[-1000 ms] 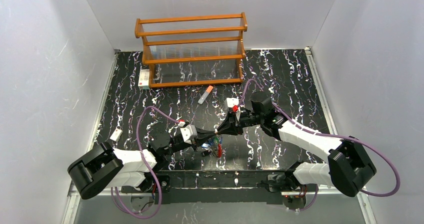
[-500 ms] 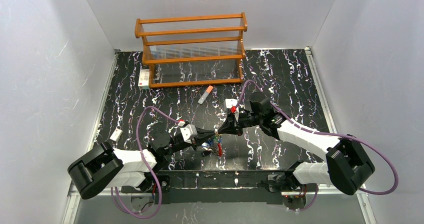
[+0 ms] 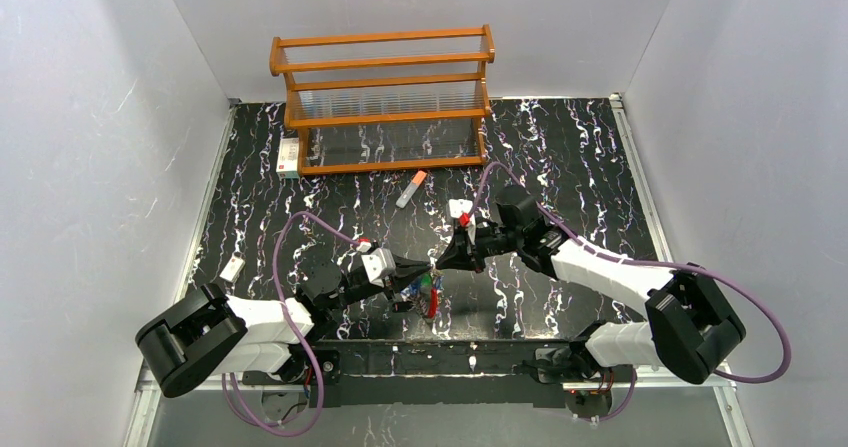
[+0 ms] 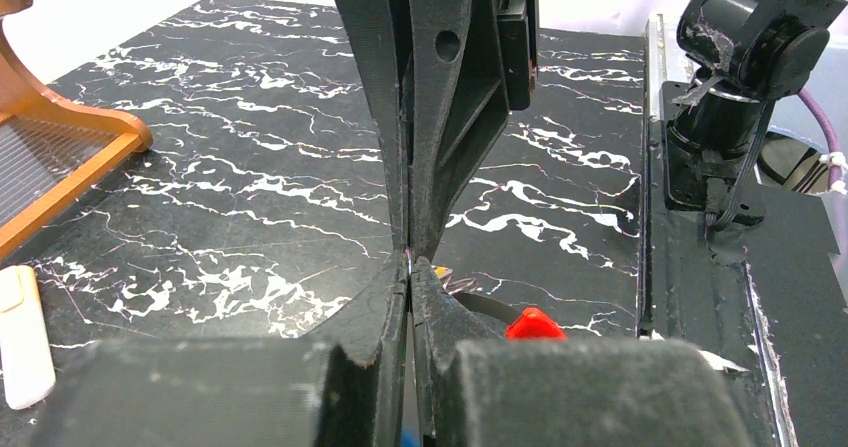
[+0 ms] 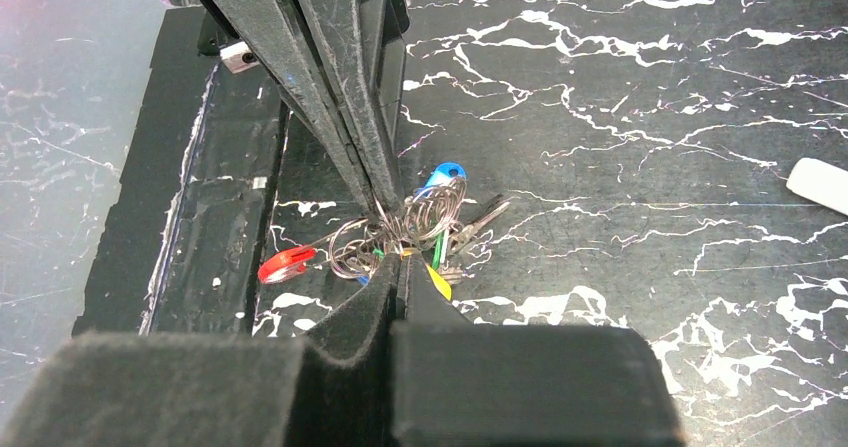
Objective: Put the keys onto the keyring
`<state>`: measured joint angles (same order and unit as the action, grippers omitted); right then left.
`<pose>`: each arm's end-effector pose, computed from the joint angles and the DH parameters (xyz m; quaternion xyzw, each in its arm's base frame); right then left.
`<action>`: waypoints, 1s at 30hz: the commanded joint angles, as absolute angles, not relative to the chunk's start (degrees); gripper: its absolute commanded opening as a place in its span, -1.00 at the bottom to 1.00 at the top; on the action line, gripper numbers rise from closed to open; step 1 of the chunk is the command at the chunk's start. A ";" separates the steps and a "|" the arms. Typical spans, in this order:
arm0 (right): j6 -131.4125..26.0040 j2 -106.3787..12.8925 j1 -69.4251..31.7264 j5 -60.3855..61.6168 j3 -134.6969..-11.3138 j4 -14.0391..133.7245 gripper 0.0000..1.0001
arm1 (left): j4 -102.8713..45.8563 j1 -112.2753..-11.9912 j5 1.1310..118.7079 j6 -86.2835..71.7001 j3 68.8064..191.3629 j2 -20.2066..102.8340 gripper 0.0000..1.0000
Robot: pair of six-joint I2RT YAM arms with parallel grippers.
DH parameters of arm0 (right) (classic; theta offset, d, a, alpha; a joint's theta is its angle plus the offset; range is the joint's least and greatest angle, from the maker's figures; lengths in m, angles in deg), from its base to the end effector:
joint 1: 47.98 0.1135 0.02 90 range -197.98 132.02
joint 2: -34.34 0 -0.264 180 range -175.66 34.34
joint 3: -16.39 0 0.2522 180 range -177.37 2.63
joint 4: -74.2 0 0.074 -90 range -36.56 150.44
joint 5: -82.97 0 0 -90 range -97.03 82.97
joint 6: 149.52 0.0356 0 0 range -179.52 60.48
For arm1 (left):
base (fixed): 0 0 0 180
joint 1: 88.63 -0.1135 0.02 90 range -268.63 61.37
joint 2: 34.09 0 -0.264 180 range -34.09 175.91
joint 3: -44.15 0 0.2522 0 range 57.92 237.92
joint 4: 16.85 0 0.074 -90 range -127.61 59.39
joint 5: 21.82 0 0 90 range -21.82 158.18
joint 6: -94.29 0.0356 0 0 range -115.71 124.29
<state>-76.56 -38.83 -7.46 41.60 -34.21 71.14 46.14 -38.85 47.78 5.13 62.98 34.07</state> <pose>0.1836 0.1921 0.2272 -0.5636 0.5704 0.4400 0.4043 0.1135 -0.1535 0.1926 0.3859 0.4903 -0.4201 0.6589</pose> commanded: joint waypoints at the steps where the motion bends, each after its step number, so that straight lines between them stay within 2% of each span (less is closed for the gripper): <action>1: -76.01 -39.48 -7.74 41.23 -32.86 72.76 -0.82 | 51.66 -38.51 47.36 5.13 63.10 33.15 -1.00; 3: -75.30 -38.81 -7.73 41.90 -32.46 74.70 -0.71 | 51.65 -38.53 47.38 5.08 63.11 33.19 -1.00; 7: -73.04 -37.16 -7.77 43.14 -30.71 80.13 -0.64 | 51.74 -38.53 47.26 5.08 63.10 33.35 -1.00; 12: -71.58 -34.46 -7.76 41.39 -28.55 83.54 -0.13 | 51.74 -38.52 47.32 5.09 63.10 33.23 -1.00; 18: -68.46 -32.73 -7.73 40.67 -26.86 89.35 0.17 | 51.74 -38.53 47.01 5.08 63.28 33.42 -1.00; 24: -65.00 -35.35 -7.74 41.37 -27.14 94.61 0.18 | 51.74 -38.52 46.76 4.91 63.45 33.23 -1.00; 30: -63.83 -38.68 -7.74 43.29 -28.39 96.40 -0.12 | 51.74 -38.53 46.69 4.82 63.37 32.71 -1.00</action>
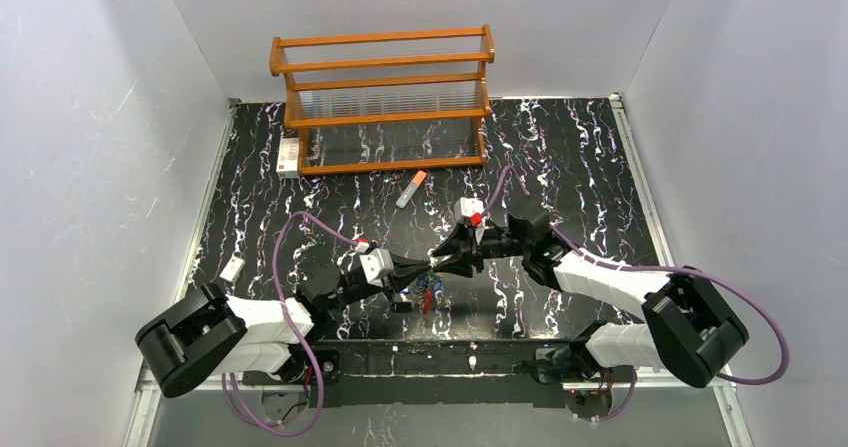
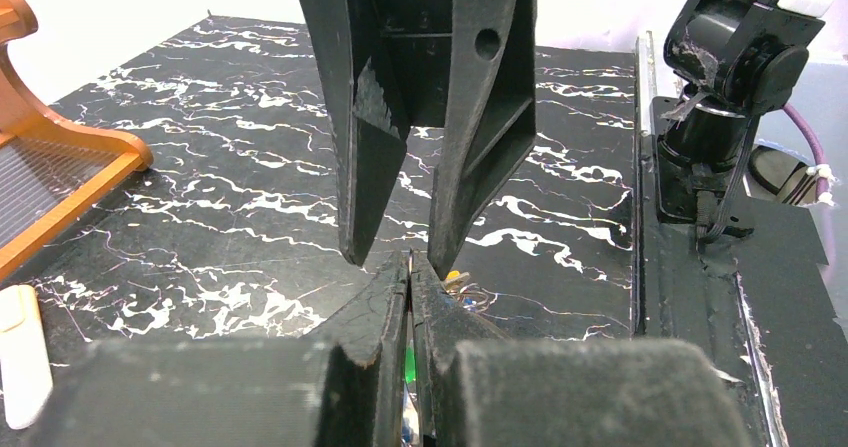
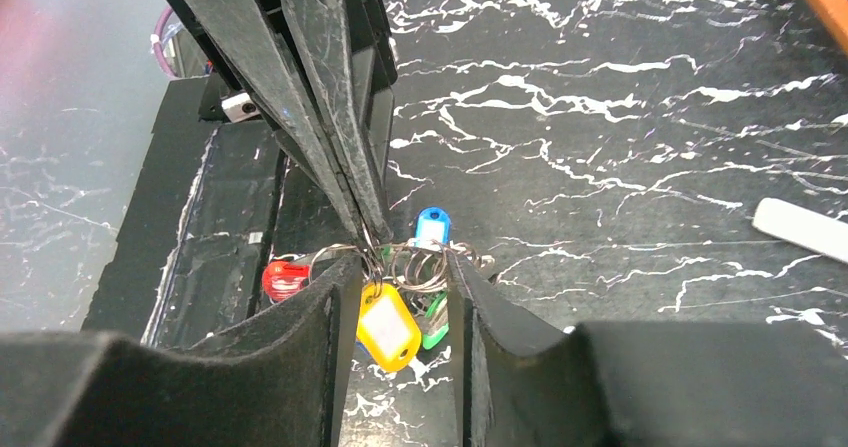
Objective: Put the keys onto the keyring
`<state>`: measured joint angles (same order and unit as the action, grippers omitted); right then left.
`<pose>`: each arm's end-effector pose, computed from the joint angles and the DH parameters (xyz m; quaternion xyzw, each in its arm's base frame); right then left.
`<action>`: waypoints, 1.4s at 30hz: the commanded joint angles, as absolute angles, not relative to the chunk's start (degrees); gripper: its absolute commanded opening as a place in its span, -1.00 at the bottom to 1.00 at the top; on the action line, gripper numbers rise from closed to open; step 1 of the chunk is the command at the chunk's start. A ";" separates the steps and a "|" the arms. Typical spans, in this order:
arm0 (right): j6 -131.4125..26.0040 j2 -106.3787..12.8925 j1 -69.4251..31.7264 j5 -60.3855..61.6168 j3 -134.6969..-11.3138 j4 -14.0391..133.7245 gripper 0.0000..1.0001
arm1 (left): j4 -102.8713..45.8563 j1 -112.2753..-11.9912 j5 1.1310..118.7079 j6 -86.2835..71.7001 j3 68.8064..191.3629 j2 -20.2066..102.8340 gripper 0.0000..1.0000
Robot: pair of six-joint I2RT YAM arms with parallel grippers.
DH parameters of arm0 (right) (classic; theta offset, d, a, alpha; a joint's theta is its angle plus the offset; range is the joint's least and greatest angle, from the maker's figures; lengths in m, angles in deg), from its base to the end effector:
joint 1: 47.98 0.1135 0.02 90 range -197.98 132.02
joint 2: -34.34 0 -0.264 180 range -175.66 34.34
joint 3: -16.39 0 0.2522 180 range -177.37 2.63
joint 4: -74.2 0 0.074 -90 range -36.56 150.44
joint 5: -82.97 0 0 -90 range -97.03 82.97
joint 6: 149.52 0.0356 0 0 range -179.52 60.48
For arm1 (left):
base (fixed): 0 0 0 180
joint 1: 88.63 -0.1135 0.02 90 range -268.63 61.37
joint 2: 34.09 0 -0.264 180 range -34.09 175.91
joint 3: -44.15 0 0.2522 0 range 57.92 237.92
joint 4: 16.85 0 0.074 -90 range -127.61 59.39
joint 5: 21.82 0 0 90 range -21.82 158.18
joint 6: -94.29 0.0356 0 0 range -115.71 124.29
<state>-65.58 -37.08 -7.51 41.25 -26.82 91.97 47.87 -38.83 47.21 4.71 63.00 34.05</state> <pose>0.1761 0.1852 0.2268 -0.5174 0.5409 0.4729 0.4648 0.1126 -0.1530 0.1959 0.3839 0.4779 -0.4270 0.6648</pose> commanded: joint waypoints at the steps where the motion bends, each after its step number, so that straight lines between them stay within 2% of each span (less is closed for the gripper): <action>1: -63.73 -39.18 -7.79 43.56 -28.51 96.67 -0.17 | 51.74 -38.53 46.69 4.95 63.36 32.61 -1.00; 6: -62.98 -40.66 -7.75 44.38 -28.66 97.82 -0.41 | 51.74 -38.54 46.69 4.83 63.23 32.51 -1.00; 8: -62.59 -40.71 -7.79 44.46 -28.53 98.57 -0.59 | 51.74 -38.53 46.65 4.87 63.11 32.48 -1.00; 11: -62.47 -40.34 -7.80 44.27 -28.42 98.85 -0.97 | 51.74 -38.53 46.73 4.75 62.78 32.28 -1.00; 18: -66.26 -38.55 -7.75 42.47 -30.01 90.19 -0.97 | 51.50 -38.58 47.99 5.12 62.40 32.21 -1.00; 20: -68.70 -37.92 -7.81 41.64 -31.02 85.49 -0.97 | 50.99 -38.54 48.90 5.45 62.31 32.26 -0.78; 22: -70.90 -37.36 -7.79 40.28 -32.30 80.21 -0.97 | 50.13 -38.54 50.19 5.59 62.31 32.08 -0.46; 24: -73.12 -37.12 -7.75 39.32 -33.84 74.63 -0.97 | 49.06 -38.54 51.68 5.86 62.38 31.58 -0.26; 27: -75.59 -37.74 -7.67 37.89 -36.53 67.19 -0.97 | 45.36 -38.53 53.30 7.59 62.80 30.02 -0.12; 37: -81.68 -40.79 -6.73 27.84 -43.08 47.15 -0.97 | 22.38 -38.53 53.25 15.99 67.98 23.92 -0.09; 42: -83.52 -43.44 -4.89 22.79 -44.71 42.14 -0.97 | 18.63 -38.47 51.05 18.37 69.79 26.63 -0.13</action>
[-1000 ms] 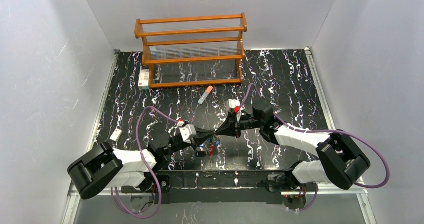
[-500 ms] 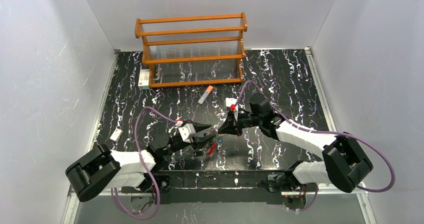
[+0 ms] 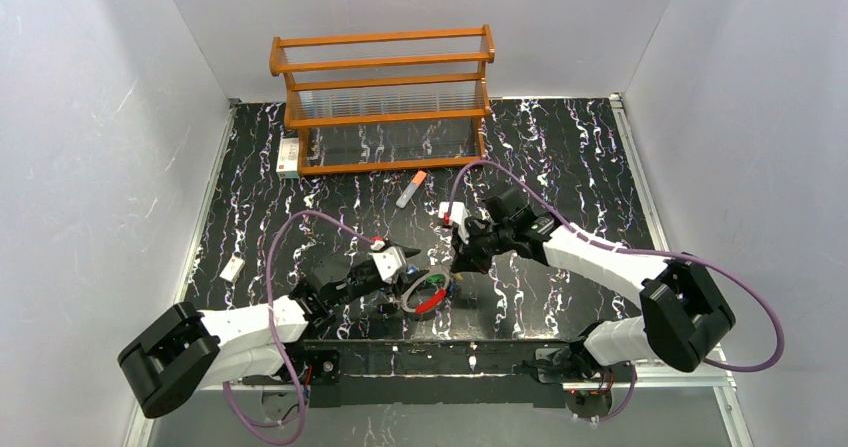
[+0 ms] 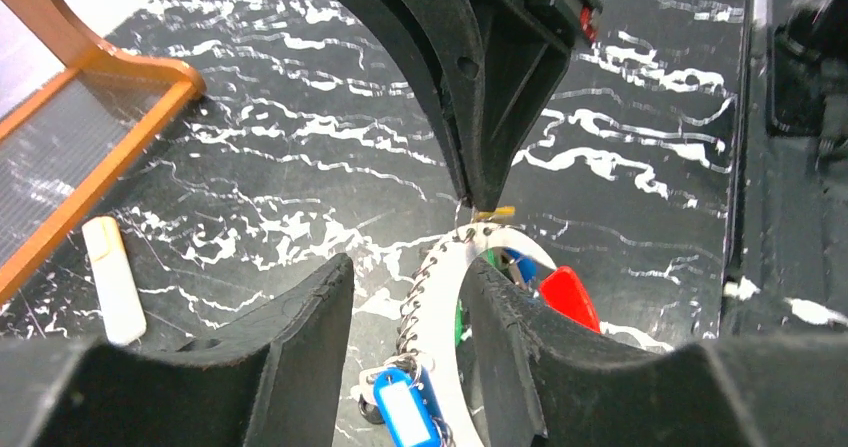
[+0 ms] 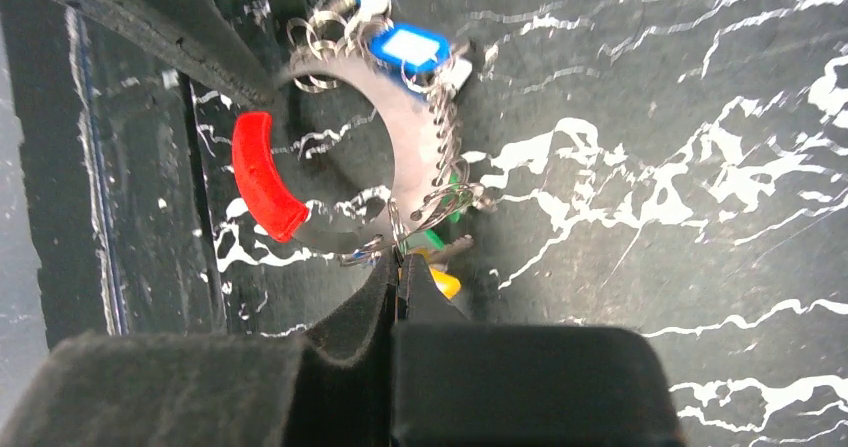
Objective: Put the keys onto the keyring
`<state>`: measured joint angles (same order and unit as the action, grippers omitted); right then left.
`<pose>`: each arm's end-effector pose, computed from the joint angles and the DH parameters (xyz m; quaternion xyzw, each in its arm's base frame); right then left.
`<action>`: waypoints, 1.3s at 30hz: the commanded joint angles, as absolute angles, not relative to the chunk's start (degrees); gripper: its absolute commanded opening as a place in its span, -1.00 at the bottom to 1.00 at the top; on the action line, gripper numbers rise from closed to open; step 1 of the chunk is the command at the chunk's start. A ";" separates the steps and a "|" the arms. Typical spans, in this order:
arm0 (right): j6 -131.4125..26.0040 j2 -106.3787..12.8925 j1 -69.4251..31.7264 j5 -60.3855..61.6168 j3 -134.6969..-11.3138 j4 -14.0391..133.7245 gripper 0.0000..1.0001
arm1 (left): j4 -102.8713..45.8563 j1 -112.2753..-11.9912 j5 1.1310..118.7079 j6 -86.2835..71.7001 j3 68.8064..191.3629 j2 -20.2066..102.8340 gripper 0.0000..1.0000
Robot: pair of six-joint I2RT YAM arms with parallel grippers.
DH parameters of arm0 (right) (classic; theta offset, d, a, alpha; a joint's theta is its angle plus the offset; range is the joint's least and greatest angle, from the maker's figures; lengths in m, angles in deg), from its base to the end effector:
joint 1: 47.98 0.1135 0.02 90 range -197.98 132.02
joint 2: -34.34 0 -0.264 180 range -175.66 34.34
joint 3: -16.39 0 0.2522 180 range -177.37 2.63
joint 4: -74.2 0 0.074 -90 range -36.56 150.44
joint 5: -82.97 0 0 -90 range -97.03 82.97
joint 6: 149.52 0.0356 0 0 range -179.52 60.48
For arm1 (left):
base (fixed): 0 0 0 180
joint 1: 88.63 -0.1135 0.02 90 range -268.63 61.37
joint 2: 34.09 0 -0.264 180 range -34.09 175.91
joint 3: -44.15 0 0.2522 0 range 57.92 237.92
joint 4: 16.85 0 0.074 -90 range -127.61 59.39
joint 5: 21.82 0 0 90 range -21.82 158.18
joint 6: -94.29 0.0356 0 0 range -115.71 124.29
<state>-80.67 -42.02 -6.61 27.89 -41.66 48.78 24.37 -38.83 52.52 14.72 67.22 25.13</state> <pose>0.1905 0.1949 0.2195 -0.5560 0.6887 0.3374 0.3205 0.1194 -0.1562 0.2011 0.4225 0.5281 -0.3328 0.6571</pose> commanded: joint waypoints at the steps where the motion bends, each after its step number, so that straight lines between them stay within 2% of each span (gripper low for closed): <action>1: -83.85 -44.00 -4.31 21.72 -44.88 41.57 -0.97 | 18.30 -38.53 49.93 18.54 70.23 27.58 -0.16; 6: -86.03 -47.77 -0.77 16.97 -47.93 37.78 -0.97 | 17.47 -38.47 43.93 19.26 73.47 33.81 -0.31; 12: -84.79 -48.45 -0.39 20.61 -49.54 39.33 -0.97 | 17.46 -37.65 42.12 20.86 75.26 38.98 -0.37; 18: -83.39 -48.01 -0.13 22.84 -49.31 41.51 -0.97 | 17.55 -37.10 41.19 22.26 76.33 42.02 -0.58; 27: -83.42 -48.51 0.33 23.26 -49.40 41.86 -0.97 | 18.25 -36.21 42.69 22.97 77.53 44.74 -0.60; 32: -83.66 -49.06 0.61 23.34 -49.76 41.58 -0.97 | 18.26 -36.07 42.76 23.55 78.20 45.77 -1.00; 39: -83.83 -48.71 0.62 22.99 -48.67 43.89 -0.94 | 18.41 -36.00 44.32 23.02 76.79 44.06 -1.00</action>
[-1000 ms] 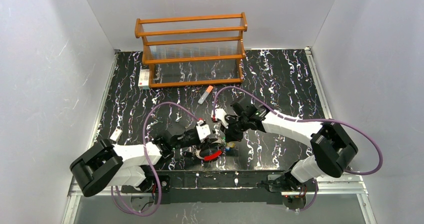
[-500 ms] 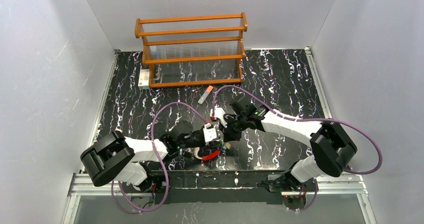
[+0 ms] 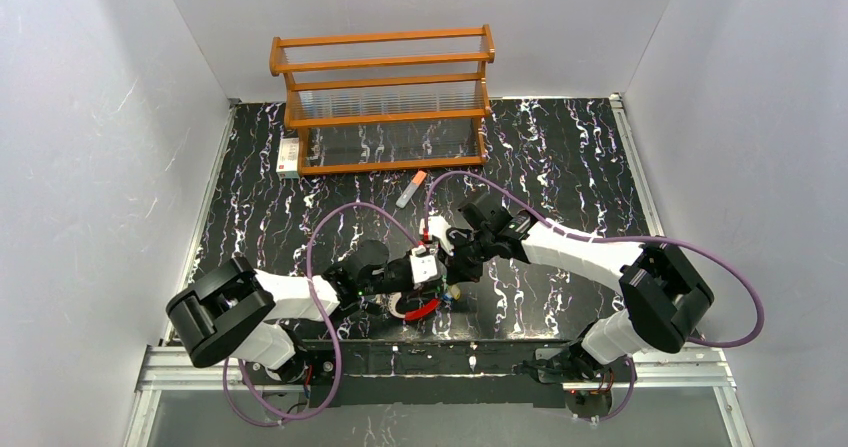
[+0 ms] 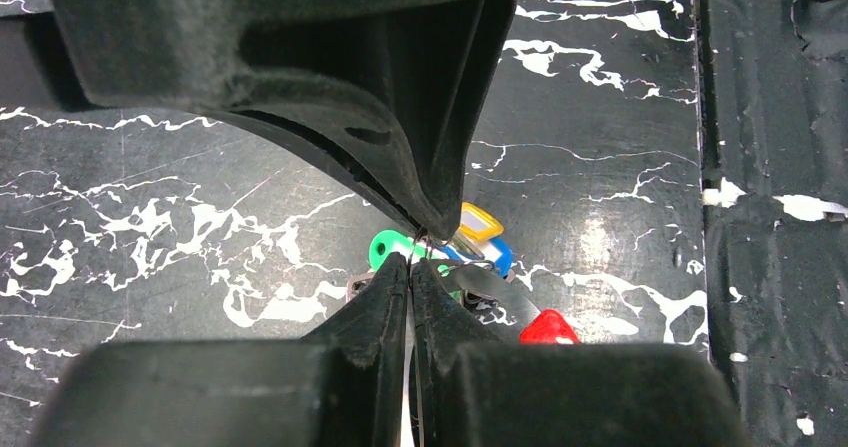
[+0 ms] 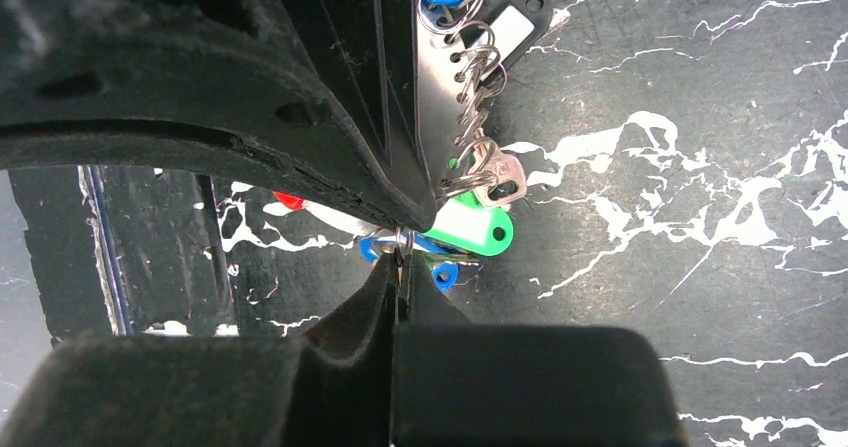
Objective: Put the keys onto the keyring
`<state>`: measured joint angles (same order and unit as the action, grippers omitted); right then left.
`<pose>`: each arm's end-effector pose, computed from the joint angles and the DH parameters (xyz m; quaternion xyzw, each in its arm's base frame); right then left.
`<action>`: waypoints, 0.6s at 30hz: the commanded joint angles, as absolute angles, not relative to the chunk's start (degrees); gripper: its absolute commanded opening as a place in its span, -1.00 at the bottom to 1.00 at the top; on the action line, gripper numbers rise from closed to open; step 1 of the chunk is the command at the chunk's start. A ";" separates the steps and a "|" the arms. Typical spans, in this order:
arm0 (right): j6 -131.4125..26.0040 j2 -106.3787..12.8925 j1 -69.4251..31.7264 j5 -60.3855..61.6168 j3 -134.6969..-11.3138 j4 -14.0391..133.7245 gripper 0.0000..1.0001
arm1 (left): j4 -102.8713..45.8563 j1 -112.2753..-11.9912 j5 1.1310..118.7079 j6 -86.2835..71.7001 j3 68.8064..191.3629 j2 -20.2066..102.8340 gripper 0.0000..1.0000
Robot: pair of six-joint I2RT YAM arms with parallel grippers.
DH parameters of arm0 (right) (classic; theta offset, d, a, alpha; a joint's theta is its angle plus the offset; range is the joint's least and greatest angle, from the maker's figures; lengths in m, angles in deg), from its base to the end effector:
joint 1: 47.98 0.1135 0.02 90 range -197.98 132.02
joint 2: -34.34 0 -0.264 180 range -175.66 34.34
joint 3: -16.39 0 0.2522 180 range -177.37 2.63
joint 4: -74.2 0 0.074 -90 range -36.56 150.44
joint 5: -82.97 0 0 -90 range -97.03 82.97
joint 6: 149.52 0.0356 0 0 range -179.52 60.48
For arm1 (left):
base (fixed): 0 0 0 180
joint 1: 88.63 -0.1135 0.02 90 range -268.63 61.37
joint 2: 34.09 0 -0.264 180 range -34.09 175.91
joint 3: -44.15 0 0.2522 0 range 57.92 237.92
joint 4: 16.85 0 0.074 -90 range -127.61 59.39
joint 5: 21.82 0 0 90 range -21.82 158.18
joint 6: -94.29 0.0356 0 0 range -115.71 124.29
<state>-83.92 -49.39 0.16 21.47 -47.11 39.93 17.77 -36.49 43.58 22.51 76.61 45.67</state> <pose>0.1802 0.2265 0.2030 -0.6066 0.6998 0.2902 0.2409 0.1404 -0.2048 0.1646 0.5483 0.5469 -0.3372 0.5353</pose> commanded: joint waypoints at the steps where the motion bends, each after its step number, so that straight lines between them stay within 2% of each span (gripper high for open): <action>1: -83.56 -48.27 0.63 22.56 -48.23 44.70 -0.77 | 18.55 -36.01 44.85 22.72 76.48 43.47 -1.00; 4: -82.66 -45.72 0.10 22.23 -45.84 49.05 -0.24 | 20.34 -36.06 47.29 20.40 74.65 40.93 -1.00; 7: -80.89 -42.11 -2.02 24.82 -42.13 55.21 0.05 | 27.39 -36.00 50.01 17.02 71.22 38.00 -1.00; 11: -77.88 -37.85 -5.87 32.20 -37.49 63.82 0.12 | 36.78 -36.05 53.50 12.46 67.10 35.74 -1.00; 18: -74.35 -32.06 -7.61 40.59 -30.15 78.00 0.05 | 56.08 -36.06 55.01 5.82 61.61 39.27 -1.00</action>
<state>-77.54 -34.68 -7.25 33.31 -32.59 65.83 40.74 -36.30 53.24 10.55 62.98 37.81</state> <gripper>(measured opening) 0.537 0.010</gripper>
